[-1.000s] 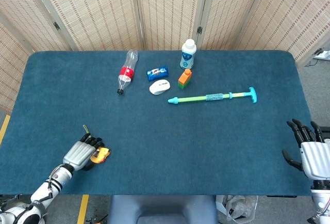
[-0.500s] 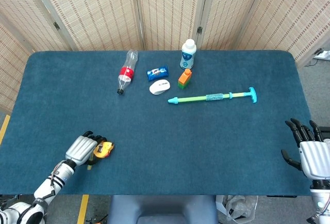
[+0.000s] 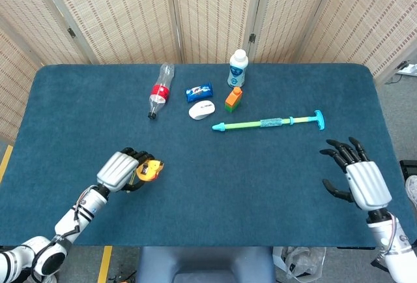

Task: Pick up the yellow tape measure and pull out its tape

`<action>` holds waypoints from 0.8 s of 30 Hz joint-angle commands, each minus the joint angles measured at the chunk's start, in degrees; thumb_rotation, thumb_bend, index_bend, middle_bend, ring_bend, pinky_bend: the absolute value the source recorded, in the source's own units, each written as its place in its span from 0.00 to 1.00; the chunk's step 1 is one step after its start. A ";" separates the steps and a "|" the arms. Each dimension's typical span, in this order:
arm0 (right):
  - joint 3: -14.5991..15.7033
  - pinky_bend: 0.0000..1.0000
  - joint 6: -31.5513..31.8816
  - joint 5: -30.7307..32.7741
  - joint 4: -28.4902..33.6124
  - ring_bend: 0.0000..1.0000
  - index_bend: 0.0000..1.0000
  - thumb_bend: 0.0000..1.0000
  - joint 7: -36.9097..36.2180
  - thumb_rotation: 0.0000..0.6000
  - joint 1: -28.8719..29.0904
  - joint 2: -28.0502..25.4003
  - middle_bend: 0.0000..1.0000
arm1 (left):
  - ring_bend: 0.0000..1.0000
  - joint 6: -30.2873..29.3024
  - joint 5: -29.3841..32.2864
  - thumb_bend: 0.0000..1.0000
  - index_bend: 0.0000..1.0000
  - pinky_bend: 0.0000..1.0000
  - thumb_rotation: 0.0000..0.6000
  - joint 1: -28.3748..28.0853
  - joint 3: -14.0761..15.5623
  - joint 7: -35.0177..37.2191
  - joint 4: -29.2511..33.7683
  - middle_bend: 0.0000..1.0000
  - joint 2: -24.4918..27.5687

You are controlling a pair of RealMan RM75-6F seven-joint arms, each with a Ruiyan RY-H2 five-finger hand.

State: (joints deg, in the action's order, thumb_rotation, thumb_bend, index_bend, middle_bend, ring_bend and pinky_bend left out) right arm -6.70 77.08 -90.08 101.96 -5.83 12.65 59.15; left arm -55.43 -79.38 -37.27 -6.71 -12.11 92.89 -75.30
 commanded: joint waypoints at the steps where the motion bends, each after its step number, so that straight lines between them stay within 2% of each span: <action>1: -1.80 0.02 -3.95 -0.47 3.36 0.13 0.26 0.34 -4.26 1.00 4.07 -1.10 0.17 | 0.53 0.32 2.37 0.37 0.56 0.32 1.00 -2.00 -2.49 -3.21 3.53 0.59 0.52; 8: -5.59 0.02 -10.20 2.98 5.40 0.05 0.38 0.34 -11.97 1.00 10.98 1.41 0.12 | 0.54 0.44 9.38 0.37 0.57 0.32 1.00 -6.42 -7.44 -10.61 9.01 0.60 -0.91; 14: -8.21 0.02 -17.08 8.31 5.46 0.05 0.41 0.33 -10.97 1.00 17.03 3.88 0.12 | 0.54 0.62 15.73 0.38 0.57 0.33 1.00 -10.34 -10.27 -15.31 11.97 0.60 -2.37; 19: -10.21 0.02 -20.91 13.08 5.11 0.05 0.41 0.33 -9.38 1.00 21.14 6.29 0.12 | 0.54 -0.68 20.08 0.38 0.57 0.32 1.00 -12.52 -11.06 -19.06 14.07 0.60 -3.12; 24: -11.45 0.02 -25.47 18.60 4.88 0.05 0.41 0.33 -6.63 1.00 25.25 7.78 0.12 | 0.54 -1.36 22.73 0.38 0.56 0.31 1.00 -14.07 -10.49 -21.19 14.86 0.60 -3.53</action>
State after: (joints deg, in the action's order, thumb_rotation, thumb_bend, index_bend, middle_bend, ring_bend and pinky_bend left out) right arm -17.37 53.49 -73.46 107.05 -13.93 36.16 66.05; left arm -56.55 -56.97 -51.04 -17.33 -33.05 107.53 -78.66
